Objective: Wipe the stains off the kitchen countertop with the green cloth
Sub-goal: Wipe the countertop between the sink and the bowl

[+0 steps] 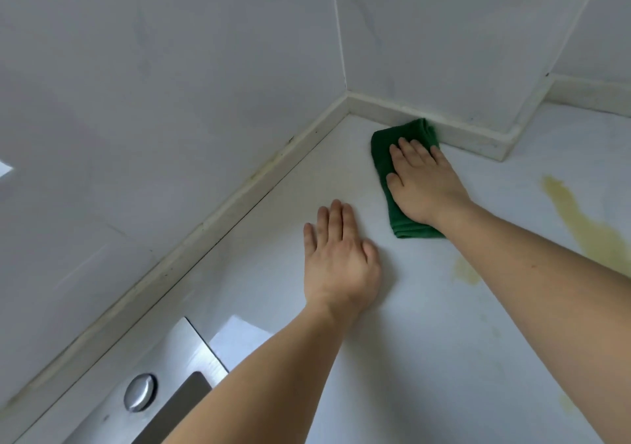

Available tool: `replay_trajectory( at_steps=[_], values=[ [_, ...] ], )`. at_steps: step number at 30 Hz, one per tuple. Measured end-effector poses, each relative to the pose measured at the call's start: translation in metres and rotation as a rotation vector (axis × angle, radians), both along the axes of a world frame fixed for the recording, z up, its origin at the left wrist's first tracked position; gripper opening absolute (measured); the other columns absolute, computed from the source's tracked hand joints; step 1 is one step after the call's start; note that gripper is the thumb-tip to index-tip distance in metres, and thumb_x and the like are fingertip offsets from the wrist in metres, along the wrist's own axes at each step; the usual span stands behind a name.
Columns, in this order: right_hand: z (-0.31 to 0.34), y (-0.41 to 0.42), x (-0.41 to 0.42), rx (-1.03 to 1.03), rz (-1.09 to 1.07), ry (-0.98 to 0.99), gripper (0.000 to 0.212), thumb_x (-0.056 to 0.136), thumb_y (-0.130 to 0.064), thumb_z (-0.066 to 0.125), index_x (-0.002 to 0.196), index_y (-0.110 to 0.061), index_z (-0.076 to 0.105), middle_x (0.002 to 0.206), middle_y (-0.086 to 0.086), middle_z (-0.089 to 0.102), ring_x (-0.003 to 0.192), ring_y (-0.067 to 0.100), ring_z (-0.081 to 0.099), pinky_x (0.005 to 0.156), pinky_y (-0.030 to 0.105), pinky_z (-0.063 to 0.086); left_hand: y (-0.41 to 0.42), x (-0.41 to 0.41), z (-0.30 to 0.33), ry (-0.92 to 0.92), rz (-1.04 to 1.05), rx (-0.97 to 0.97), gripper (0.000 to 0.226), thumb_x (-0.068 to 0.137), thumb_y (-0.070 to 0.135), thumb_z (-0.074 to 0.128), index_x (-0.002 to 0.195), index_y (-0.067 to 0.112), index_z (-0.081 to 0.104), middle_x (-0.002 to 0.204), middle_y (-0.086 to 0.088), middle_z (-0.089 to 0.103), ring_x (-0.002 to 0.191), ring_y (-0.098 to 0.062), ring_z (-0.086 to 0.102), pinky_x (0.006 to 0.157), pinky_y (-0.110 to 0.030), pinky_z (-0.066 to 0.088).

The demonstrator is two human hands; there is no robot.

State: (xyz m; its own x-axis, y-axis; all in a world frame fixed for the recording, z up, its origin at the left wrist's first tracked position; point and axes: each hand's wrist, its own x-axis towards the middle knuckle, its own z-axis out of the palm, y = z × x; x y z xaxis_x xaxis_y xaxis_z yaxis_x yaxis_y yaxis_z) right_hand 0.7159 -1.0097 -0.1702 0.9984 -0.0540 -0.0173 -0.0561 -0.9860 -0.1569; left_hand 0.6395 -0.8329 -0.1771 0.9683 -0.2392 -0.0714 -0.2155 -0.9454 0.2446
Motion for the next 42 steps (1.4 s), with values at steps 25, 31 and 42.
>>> replay_trajectory(
  at_steps=[25, 31, 42],
  values=[
    [0.003, 0.177, -0.033, 0.025, 0.013, 0.008, 0.063, 0.098, -0.035, 0.018, 0.155, -0.010, 0.007, 0.163, 0.006, 0.004, 0.149, 0.023, 0.003, 0.120, 0.043, -0.002, 0.176, 0.011, 0.005, -0.073, 0.006, -0.132, 0.065, 0.092, 0.027, 0.027, 0.151, 0.000, 0.033, 0.159, -0.015, 0.029, 0.147, -0.027, 0.024, 0.122, -0.029, 0.013],
    [0.003, 0.158, -0.142, 0.047, 0.096, 0.014, 0.070, 0.091, -0.040, -0.001, 0.155, -0.014, 0.006, 0.163, 0.002, 0.001, 0.149, 0.018, -0.001, 0.120, 0.040, -0.005, 0.175, 0.006, 0.012, -0.058, 0.024, -0.133, 0.056, 0.098, 0.020, 0.036, 0.150, 0.002, 0.035, 0.160, -0.014, 0.029, 0.148, -0.026, 0.023, 0.119, -0.025, 0.012],
    [0.006, 0.035, -0.300, -0.001, -0.364, 0.086, 0.060, 0.100, -0.036, 0.010, 0.154, -0.017, -0.009, 0.162, 0.000, -0.014, 0.148, 0.016, -0.013, 0.120, 0.040, -0.008, 0.097, -0.050, 0.036, -0.048, -0.145, 0.105, 0.065, 0.079, 0.026, 0.029, 0.131, -0.008, 0.049, 0.145, -0.027, 0.042, 0.136, -0.042, 0.034, 0.114, -0.049, 0.024]
  ],
)
